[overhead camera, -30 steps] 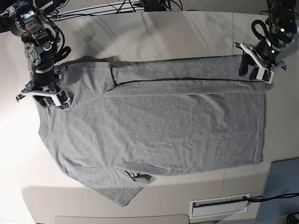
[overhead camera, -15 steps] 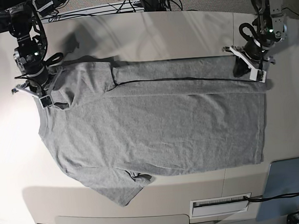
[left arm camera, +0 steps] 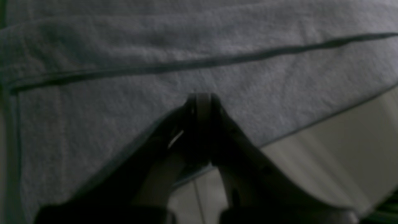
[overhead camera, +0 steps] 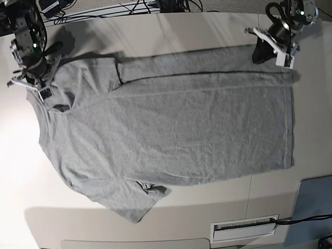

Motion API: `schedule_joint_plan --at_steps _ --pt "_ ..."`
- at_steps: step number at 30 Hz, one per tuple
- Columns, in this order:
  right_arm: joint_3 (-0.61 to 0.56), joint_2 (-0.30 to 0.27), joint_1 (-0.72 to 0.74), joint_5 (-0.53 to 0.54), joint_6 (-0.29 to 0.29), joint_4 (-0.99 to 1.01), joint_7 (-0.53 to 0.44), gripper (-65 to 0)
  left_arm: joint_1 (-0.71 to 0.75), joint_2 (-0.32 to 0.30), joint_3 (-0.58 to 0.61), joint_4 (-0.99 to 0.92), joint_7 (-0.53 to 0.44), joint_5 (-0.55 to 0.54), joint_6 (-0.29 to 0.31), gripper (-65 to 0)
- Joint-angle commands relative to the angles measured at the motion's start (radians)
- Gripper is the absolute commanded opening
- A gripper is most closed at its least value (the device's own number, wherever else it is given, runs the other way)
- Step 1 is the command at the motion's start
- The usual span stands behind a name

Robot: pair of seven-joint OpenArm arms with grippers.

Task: Fold the T-shirt properly
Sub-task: 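Release the fold and move both grippers to the opposite side edge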

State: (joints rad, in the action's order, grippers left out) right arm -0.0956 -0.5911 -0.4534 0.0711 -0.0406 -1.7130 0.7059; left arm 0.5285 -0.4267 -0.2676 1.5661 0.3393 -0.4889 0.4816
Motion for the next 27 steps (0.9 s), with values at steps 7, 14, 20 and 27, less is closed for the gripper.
schedule_joint_plan --at_steps 7,14,20,27 --pt "0.000 -0.027 -0.193 0.006 0.035 -0.135 0.045 -65.0 0.173 -0.008 -0.049 0.047 0.103 0.057 0.024 -65.0" --pt "0.000 -0.027 -0.331 -0.111 0.111 -0.219 0.043 -65.0 0.222 -0.008 -0.104 0.066 0.093 0.057 0.070 -65.0" --pt "0.009 -0.027 -0.361 -0.177 0.137 -0.224 0.045 -65.0 0.201 -0.009 -0.130 0.069 0.087 0.058 0.071 -65.0" --pt "0.113 -0.027 -0.361 -0.174 0.143 -0.228 0.011 -65.0 0.169 -0.038 -0.130 0.103 0.084 0.033 0.105 -65.0"
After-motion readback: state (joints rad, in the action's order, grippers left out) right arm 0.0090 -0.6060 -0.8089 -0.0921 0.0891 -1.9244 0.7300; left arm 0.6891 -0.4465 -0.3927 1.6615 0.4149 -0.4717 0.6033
